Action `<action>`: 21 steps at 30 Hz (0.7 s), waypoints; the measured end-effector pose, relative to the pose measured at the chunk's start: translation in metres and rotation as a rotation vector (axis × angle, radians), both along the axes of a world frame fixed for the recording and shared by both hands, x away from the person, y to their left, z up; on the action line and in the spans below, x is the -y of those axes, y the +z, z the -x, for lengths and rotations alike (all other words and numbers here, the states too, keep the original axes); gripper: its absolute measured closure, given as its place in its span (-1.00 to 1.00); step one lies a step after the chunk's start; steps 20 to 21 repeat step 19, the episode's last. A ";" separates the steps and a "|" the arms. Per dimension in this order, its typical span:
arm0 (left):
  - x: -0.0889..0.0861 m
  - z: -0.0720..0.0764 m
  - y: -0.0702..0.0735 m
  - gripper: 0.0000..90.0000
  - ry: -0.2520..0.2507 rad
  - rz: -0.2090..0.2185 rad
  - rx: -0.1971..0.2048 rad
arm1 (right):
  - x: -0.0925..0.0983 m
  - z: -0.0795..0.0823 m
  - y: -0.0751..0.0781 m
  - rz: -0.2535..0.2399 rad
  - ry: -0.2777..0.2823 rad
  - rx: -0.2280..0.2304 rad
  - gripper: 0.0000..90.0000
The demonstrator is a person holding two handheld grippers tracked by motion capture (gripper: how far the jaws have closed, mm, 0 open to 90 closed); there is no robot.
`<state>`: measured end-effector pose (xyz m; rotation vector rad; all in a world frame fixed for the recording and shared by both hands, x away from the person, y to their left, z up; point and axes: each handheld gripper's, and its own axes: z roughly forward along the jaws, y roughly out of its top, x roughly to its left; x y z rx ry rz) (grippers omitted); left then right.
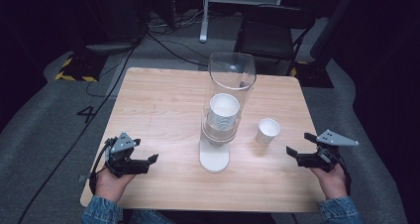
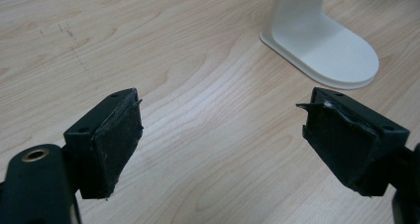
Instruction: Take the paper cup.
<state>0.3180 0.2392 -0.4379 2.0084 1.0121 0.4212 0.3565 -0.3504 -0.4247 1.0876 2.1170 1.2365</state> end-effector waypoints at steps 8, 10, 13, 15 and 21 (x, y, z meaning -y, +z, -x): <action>-0.005 0.001 -0.005 -0.66 0.030 0.052 -0.009 | 0.002 0.000 -0.009 0.002 -0.022 0.006 -0.67; -0.006 0.001 -0.006 -0.66 0.039 0.049 -0.005 | 0.001 0.000 -0.011 0.001 -0.015 0.014 -0.67; -0.007 0.000 -0.007 -0.66 0.037 0.044 -0.006 | -0.001 -0.002 -0.015 0.013 -0.006 0.007 -0.67; -0.007 0.001 -0.007 -0.66 0.042 0.043 -0.009 | -0.002 -0.003 -0.017 0.023 -0.002 0.000 -0.67; -0.007 0.000 -0.008 -0.66 0.038 0.040 -0.011 | -0.004 -0.003 -0.018 0.022 0.006 0.002 -0.67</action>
